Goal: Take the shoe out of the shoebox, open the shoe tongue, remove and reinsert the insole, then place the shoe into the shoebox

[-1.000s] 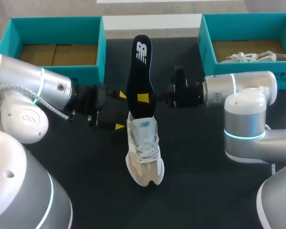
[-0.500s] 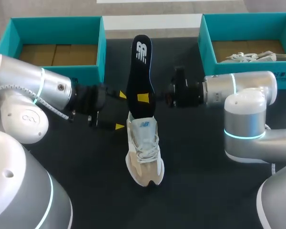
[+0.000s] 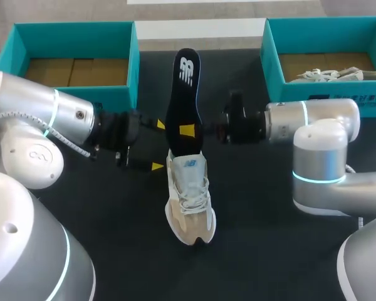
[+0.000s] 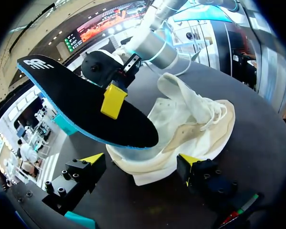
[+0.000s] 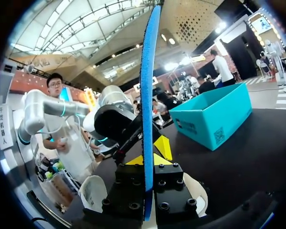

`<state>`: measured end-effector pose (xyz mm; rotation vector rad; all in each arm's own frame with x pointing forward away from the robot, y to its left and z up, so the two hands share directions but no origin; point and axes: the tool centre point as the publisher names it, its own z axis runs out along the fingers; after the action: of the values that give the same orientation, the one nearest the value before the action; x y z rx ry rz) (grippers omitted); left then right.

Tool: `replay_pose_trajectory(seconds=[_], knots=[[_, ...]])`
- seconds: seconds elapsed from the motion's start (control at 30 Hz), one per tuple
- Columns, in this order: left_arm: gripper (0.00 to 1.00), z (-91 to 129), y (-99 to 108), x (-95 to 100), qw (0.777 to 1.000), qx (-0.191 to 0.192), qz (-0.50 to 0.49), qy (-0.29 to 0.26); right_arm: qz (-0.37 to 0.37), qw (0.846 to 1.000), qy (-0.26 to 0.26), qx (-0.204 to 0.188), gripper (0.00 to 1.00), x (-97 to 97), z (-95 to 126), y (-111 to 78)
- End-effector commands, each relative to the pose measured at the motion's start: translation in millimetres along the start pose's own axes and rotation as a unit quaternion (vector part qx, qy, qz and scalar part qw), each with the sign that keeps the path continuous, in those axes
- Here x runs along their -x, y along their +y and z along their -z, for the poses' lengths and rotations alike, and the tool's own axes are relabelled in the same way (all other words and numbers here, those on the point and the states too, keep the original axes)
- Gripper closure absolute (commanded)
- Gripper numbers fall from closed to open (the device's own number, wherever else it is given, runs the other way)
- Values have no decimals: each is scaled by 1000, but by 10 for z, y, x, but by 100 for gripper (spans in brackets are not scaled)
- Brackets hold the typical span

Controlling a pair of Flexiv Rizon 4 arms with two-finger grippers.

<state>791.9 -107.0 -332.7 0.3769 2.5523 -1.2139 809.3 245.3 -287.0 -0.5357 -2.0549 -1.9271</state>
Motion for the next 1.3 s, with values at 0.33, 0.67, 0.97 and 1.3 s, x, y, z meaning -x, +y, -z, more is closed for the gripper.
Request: replay_pose_trajectory(seconds=[0.33, 0.67, 0.97, 1.3], knots=[[0, -3, -6, 3, 1000, 2, 0, 1, -21, 1000, -2, -21, 100, 45, 5, -268], [0, -3, -6, 3, 1000, 2, 0, 1, -51, 998, 2, -28, 100, -25, 27, -552], [0, -3, -6, 3, 1000, 2, 0, 1, -78, 996, -5, -49, 100, -106, 66, -771], [0, -3, -6, 3, 1000, 2, 0, 1, -66, 997, -17, -41, 100, -116, 85, -644]])
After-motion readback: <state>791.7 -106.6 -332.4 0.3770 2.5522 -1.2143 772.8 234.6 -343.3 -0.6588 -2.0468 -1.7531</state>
